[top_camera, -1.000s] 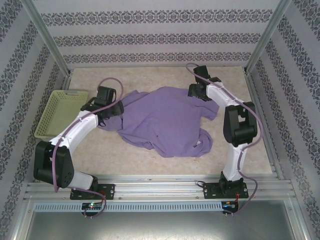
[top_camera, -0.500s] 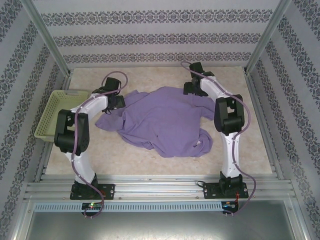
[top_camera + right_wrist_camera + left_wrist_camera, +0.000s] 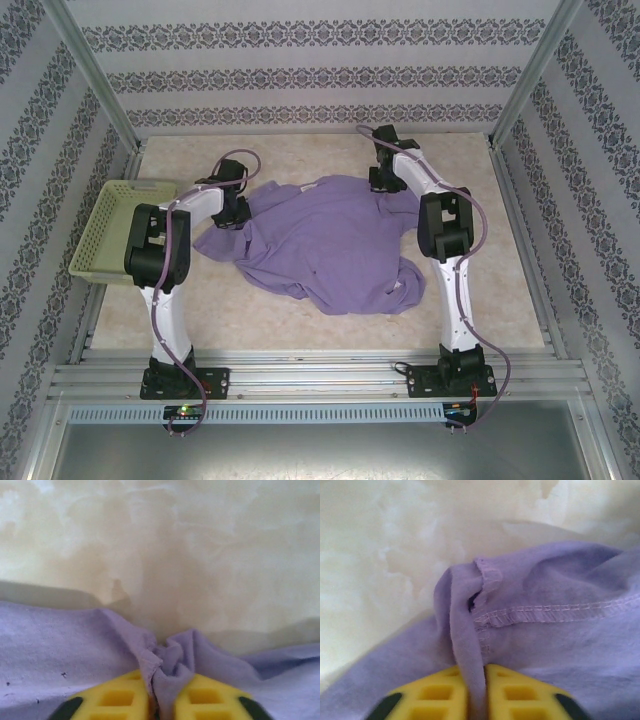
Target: Fold the inside-out t-shirt
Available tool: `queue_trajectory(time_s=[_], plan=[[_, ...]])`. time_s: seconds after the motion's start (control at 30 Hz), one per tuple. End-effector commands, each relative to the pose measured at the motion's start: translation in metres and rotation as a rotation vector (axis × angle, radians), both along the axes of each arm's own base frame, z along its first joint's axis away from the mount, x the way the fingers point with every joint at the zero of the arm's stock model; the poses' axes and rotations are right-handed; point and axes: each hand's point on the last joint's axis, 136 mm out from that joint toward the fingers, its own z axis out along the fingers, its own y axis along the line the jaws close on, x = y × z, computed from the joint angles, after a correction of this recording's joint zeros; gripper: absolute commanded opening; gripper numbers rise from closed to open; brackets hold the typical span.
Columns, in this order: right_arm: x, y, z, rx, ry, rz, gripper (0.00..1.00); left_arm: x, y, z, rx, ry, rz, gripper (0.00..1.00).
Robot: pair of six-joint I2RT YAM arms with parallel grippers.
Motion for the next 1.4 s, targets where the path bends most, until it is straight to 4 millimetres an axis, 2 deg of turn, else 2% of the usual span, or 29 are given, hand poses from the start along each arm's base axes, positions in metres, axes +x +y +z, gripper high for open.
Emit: queue_trajectory(time_s=[0.0,0.07,0.17,0.23,0.33,0.53,0.6,0.73,0.83,0.9,1.0,1.1,1.2,1.27,1.37], plan=[[-0.003,-0.01,0.055,-0.06,-0.128,-0.021,0.0,0.012,0.005,0.039,-0.012,-0.099,-0.001,0.0],[-0.006,-0.015,0.094,-0.065,-0.241,-0.028,0.0,0.014,0.008,0.069,-0.004,-0.175,0.003,0.0],[-0.023,-0.023,0.157,-0.085,-0.395,-0.032,0.0,0.009,0.013,0.125,0.003,-0.321,0.017,0.0],[-0.04,-0.028,0.2,-0.104,-0.498,-0.045,0.0,0.002,0.014,0.166,-0.01,-0.433,0.023,0.0],[-0.068,-0.028,0.253,-0.106,-0.627,-0.036,0.0,-0.016,0.015,0.23,-0.039,-0.599,0.029,0.0],[-0.151,-0.022,0.374,-0.093,-0.944,-0.019,0.0,-0.078,0.017,0.36,-0.089,-0.935,0.01,0.0],[-0.187,-0.023,0.418,-0.056,-1.063,-0.011,0.0,-0.104,0.018,0.404,-0.109,-1.047,-0.006,0.0],[-0.255,-0.028,0.491,0.049,-1.256,0.025,0.0,-0.152,0.015,0.476,-0.166,-1.242,-0.052,0.0],[-0.299,-0.03,0.53,0.149,-1.354,0.077,0.0,-0.186,0.012,0.521,-0.21,-1.377,-0.085,0.0],[-0.32,-0.031,0.549,0.207,-1.404,0.104,0.0,-0.206,0.013,0.545,-0.227,-1.459,-0.094,0.0],[-0.338,-0.037,0.57,0.234,-1.45,0.117,0.0,-0.226,0.017,0.572,-0.234,-1.551,-0.094,0.0],[-0.334,-0.042,0.579,0.194,-1.462,0.092,0.0,-0.219,0.016,0.581,-0.232,-1.569,-0.096,0.0],[-0.314,-0.041,0.581,0.105,-1.455,0.064,0.0,-0.185,0.014,0.571,-0.216,-1.522,-0.082,0.0],[-0.295,-0.037,0.579,0.048,-1.439,0.056,0.0,-0.153,0.014,0.556,-0.184,-1.462,-0.062,0.0],[-0.251,-0.029,0.559,-0.028,-1.367,0.047,0.0,-0.097,0.014,0.52,-0.122,-1.351,-0.033,0.0]])
